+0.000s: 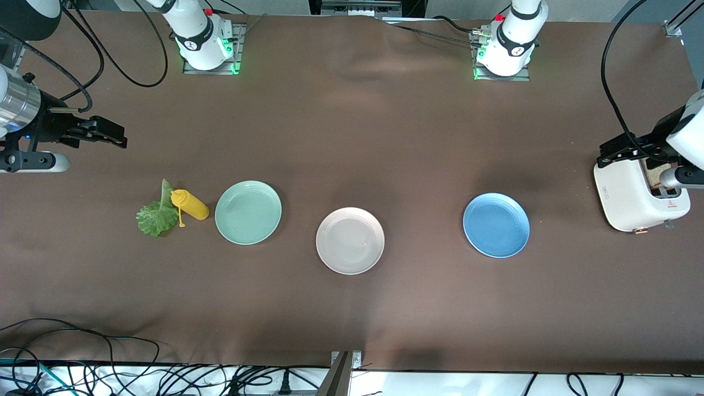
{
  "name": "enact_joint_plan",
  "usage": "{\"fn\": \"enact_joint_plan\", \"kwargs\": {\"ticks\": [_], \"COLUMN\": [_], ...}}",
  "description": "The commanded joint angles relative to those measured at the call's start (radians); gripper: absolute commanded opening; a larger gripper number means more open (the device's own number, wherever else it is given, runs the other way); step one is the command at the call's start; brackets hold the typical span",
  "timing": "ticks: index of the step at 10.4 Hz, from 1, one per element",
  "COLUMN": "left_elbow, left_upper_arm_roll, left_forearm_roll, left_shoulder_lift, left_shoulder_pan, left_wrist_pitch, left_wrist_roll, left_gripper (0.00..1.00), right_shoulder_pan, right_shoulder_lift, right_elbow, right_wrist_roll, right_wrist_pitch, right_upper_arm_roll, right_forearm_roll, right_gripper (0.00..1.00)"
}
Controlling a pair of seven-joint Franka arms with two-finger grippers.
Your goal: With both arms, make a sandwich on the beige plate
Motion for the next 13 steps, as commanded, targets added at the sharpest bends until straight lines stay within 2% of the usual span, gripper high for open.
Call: {"fn": "enact_joint_plan", "kwargs": {"ticks": [1, 8, 13], "left_elbow": [-0.009, -0.017, -0.022], "left_upper_arm_roll": [-0.002, -0.001, -0.002], "left_forearm_roll": [0.025, 0.028, 0.028], "left_shoulder_lift": [-0.011, -0.01, 0.007], "left_shoulder_pan": [0.002, 0.002, -0.001], "left_wrist_pitch": [-0.007, -0.007, -0.007], "left_wrist_roll": [0.018, 0.023, 0.014], "left_gripper": [1.0, 1.0, 1.0], "right_shoulder_pan": [0.002, -0.004, -0.002], "right_shoulder_lift": [-0.009, -0.02, -0.02], "right_elbow": [-0.011, -0.01, -0.005], "right_wrist_roll": [0.003, -0.007, 0.003], "right_wrist_pitch": [0.004, -0.035, -0.022], "right_upper_arm_roll": [-0.002, -0.028, -0.023], "right_forearm_roll": [0.01, 0.041, 0.052], "right_gripper": [1.0, 1.0, 1.0]}}
